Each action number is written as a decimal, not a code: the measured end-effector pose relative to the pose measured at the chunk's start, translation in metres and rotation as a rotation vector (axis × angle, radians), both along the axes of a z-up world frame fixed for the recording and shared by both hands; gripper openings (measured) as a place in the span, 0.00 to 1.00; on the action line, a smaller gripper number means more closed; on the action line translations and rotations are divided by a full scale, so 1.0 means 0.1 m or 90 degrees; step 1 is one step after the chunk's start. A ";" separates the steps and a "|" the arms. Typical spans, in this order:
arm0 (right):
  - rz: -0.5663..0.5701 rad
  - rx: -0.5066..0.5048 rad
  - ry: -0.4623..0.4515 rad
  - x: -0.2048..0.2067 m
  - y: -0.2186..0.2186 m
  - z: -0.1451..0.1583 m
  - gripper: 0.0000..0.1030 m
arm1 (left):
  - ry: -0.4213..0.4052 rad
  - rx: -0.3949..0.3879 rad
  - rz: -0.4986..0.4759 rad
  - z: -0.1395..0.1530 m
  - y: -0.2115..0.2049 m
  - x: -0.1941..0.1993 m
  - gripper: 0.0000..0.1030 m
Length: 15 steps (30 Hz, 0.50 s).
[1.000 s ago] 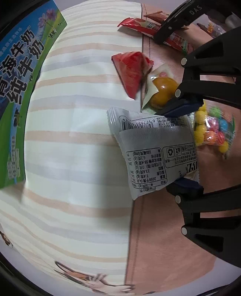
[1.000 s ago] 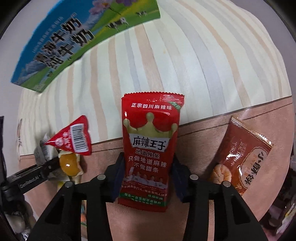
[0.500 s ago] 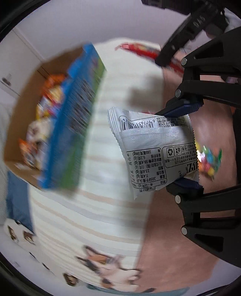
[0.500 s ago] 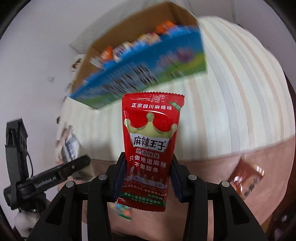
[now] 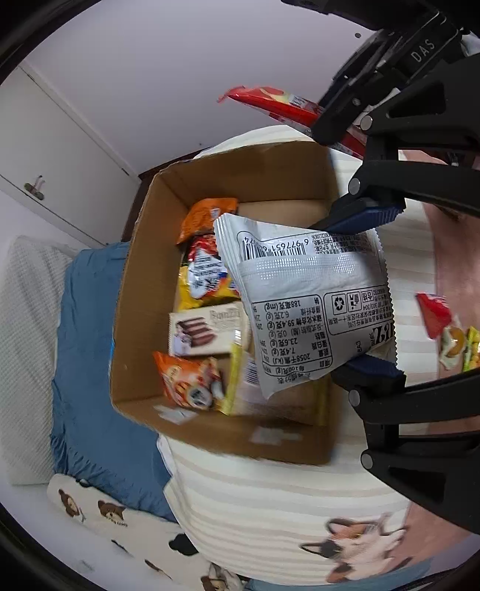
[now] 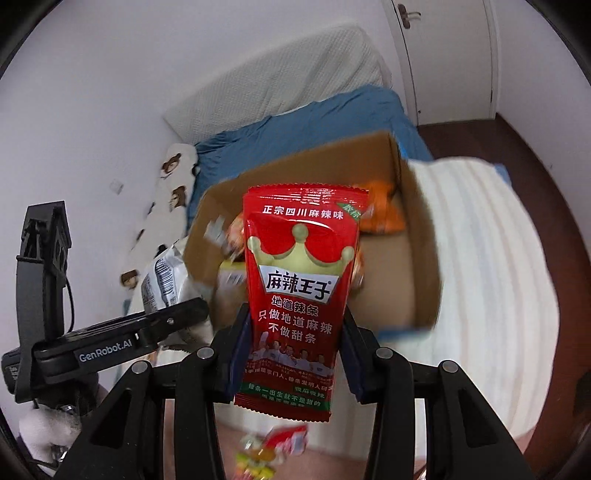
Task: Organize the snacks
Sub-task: 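Lift both packs and carry them over the cardboard box, then drop both packs into the box and open both tools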
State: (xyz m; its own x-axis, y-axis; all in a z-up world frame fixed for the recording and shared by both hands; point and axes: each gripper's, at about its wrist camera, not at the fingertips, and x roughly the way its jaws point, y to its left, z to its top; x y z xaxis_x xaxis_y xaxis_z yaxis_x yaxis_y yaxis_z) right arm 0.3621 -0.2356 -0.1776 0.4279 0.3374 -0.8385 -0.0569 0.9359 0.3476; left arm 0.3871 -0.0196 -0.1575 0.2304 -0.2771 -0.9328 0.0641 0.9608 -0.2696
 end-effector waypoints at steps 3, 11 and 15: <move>-0.004 -0.030 0.020 0.35 -0.03 -0.11 0.45 | 0.021 -0.017 0.017 -0.17 -0.08 0.39 0.52; 0.006 -0.094 0.111 0.94 0.00 -0.71 0.45 | 0.104 0.036 -0.003 -0.77 -0.27 0.95 0.52; 0.019 -0.100 0.186 0.97 0.00 -1.06 0.49 | 0.158 0.031 -0.012 -1.05 -0.32 1.02 0.53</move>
